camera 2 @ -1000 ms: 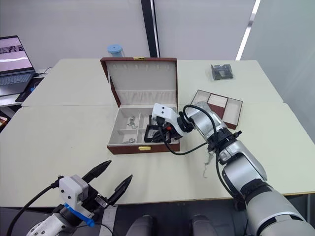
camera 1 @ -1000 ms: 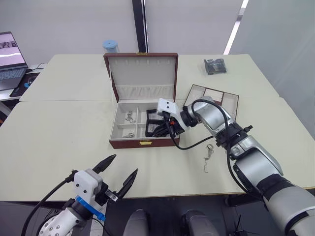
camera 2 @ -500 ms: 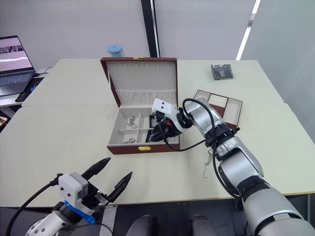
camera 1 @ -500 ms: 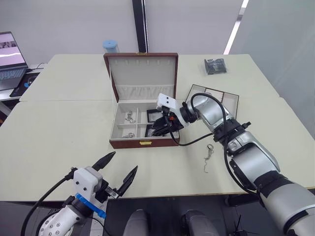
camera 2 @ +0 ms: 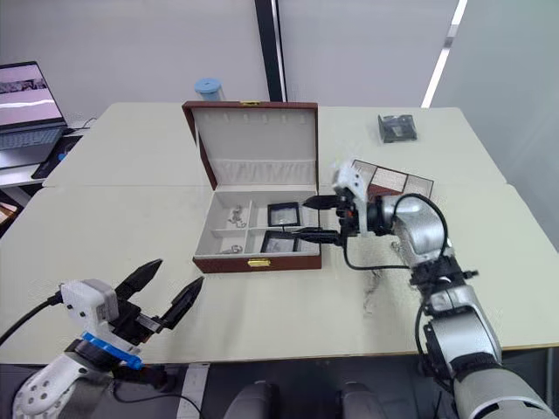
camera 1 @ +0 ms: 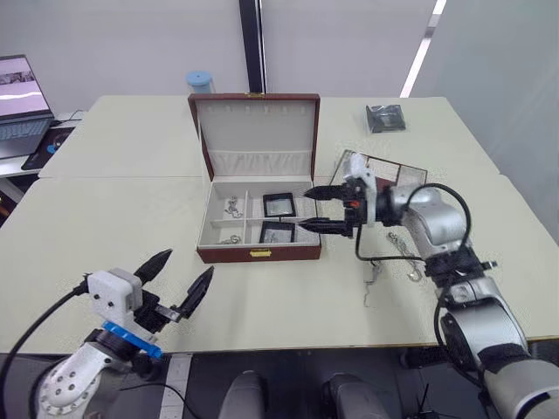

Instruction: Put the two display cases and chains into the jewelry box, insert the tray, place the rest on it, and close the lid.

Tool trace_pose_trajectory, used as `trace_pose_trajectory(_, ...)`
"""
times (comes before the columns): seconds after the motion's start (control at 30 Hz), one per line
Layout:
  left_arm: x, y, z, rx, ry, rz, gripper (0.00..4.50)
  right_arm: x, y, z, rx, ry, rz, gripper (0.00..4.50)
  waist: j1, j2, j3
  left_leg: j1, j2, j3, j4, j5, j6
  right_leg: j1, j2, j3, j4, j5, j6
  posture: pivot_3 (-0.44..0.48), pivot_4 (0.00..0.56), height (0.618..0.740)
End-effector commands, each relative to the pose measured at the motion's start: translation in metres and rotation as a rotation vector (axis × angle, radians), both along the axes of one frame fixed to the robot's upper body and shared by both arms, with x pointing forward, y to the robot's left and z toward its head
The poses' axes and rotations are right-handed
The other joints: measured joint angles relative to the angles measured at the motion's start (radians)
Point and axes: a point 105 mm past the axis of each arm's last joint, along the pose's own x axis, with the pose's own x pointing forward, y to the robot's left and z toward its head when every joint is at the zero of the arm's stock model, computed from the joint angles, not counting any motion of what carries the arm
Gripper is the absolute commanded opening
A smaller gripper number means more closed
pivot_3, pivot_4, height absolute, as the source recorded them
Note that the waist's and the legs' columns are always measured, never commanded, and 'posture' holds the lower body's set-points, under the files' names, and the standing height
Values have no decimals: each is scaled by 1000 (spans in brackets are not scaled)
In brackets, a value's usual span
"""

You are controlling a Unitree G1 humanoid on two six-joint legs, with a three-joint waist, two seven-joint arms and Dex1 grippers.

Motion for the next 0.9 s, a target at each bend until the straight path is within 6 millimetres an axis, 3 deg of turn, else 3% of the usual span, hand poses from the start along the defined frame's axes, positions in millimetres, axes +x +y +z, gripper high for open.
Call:
trace_pose_trajectory(0.03,2,22,4,31,36,22,4500,0,-34,13,33,-103,-111,4447,-1,0,0,0,0,0,0,0,0,0,0,0,0,0,0,0,150,740)
trace_pose_trajectory(0.3,16,82,-1,191,127,26,4500,-24,-122,-32,-58,-12,-390,4447,5,0,0,0,0,1,-1,0,0,0,0,0,-1,0,-1,0,150,740)
trace_pose_trajectory(0.47,28,111,3,245,175,55,4500,-36,-161,-43,-83,2,-531,4447,1,0,0,1,0,2,-1,0,0,0,0,1,-1,0,-1,0,150,740)
trace_pose_trajectory(0.73,34,146,12,289,175,138,4500,-49,-196,-51,-137,6,-657,4447,0,0,0,1,1,3,-2,0,0,0,0,2,-1,0,-1,0,150,740)
trace_pose_trajectory(0.9,37,146,14,293,171,128,4500,-50,-198,-55,-154,10,-663,4447,1,0,0,1,0,3,-1,0,0,0,-1,2,-1,0,-1,0,150,740)
